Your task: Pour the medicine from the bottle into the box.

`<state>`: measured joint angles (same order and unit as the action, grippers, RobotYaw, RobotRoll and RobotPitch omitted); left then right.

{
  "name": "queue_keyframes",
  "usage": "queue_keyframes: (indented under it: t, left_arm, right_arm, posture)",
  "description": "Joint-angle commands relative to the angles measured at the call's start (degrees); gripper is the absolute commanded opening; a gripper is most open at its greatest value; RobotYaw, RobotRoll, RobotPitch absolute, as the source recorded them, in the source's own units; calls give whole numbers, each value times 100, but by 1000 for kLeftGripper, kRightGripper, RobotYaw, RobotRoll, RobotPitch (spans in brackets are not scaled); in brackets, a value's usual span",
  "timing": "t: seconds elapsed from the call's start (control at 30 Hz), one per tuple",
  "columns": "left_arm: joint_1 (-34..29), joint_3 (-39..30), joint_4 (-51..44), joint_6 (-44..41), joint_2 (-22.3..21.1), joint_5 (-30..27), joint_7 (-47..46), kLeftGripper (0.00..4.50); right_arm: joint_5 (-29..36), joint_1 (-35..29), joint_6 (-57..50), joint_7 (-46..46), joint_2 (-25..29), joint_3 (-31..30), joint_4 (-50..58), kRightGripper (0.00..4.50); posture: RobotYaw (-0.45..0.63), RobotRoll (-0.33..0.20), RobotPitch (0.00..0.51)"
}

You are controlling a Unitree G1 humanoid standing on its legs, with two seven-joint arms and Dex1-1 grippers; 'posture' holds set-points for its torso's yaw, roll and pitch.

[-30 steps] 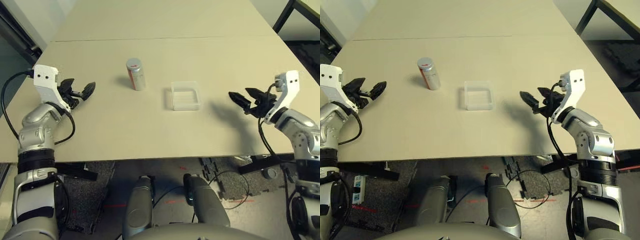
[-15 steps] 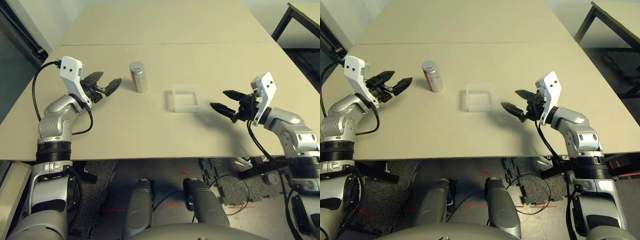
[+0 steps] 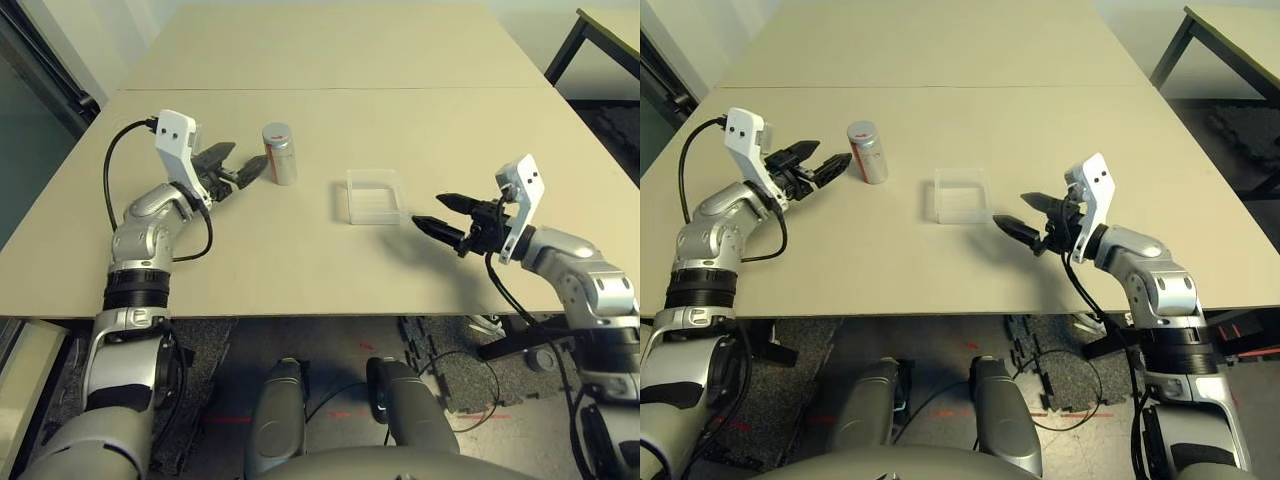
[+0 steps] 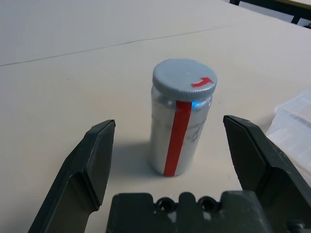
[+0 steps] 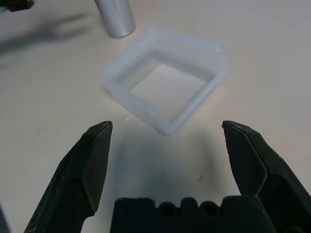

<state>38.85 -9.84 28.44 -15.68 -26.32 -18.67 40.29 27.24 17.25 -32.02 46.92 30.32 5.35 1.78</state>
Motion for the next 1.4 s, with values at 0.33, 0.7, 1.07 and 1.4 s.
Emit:
queue_keyframes:
  t: [0.33, 0.7, 1.07, 1.4]
  left_arm:
    - [391, 257, 909, 415, 276, 269, 64, 4465]
    - [806, 298, 1858, 835, 526, 533, -14, 4465]
    - [1245, 316, 2964, 1426, 718, 839, -143, 4465]
    - [1396, 247, 3312, 1681, 769, 921, -238, 4302]
  right_arm:
    - [191, -117, -212, -212, -29, 50, 331, 4500]
    - [247, -13, -283, -424, -139, 34, 406, 4500]
    - [271, 102, -296, -544, -189, 46, 402, 4500]
    - [482, 187, -279, -386, -244, -31, 833, 4500]
  posture:
    - [-13, 0, 137]
    - [-35, 0, 132]
    - [-45, 0, 125]
    - [-46, 0, 122]
